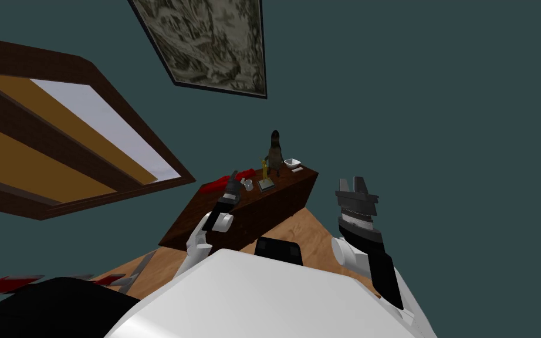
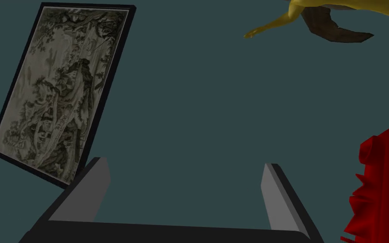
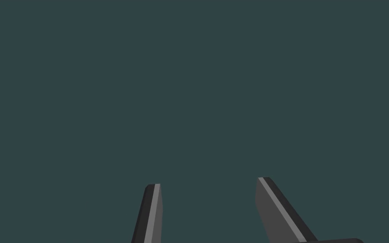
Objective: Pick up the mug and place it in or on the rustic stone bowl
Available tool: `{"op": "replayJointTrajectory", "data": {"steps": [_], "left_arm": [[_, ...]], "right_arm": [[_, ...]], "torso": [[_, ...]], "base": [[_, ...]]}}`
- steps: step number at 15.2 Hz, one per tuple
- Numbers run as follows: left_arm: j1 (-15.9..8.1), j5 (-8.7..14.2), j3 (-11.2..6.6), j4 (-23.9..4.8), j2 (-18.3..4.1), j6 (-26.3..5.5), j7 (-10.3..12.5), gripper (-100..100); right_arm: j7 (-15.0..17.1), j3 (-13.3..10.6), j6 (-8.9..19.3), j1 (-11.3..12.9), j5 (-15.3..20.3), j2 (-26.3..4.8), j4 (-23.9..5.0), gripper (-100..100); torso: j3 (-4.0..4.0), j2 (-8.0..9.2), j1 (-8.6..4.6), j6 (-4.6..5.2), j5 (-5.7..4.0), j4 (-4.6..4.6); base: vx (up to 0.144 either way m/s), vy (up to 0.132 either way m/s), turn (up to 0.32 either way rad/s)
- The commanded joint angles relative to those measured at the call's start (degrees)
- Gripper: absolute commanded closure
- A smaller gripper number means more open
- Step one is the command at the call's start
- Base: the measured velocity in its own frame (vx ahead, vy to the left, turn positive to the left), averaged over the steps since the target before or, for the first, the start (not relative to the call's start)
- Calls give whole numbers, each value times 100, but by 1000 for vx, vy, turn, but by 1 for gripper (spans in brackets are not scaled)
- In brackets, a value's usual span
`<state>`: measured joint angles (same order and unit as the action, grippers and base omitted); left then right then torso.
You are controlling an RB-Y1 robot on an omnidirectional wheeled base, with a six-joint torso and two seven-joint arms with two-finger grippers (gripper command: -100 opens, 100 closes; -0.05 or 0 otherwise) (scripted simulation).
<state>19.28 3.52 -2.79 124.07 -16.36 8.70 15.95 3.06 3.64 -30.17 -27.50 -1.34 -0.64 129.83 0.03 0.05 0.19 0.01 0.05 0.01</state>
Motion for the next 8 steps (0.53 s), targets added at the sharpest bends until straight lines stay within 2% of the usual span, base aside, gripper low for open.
{"op": "replayJointTrajectory", "data": {"steps": [1,4,5,7,8], "left_arm": [[-147,126,40,-215,-51,-210,107,-100],[-363,325,63,-466,-131,-531,272,-100],[-363,325,63,-466,-131,-531,272,-100],[-585,529,86,-723,-191,-826,441,-100],[-585,529,86,-723,-191,-860,441,-100]], "right_arm": [[0,0,0,0,0,0,0,0],[0,0,0,0,0,0,0,0],[0,0,0,0,0,0,0,0],[0,0,0,0,0,0,0,0],[0,0,0,0,0,0,0,0]], "torso": [[0,0,0,0,0,0],[1,2,-1,-1,0,0],[1,2,-2,-1,-1,0],[0,-1,-4,0,-1,0],[0,0,-3,1,-1,0]], "base": [[-21,37,-37],[-25,36,-50],[-17,29,-30],[-19,34,-55],[-23,38,-54]]}}
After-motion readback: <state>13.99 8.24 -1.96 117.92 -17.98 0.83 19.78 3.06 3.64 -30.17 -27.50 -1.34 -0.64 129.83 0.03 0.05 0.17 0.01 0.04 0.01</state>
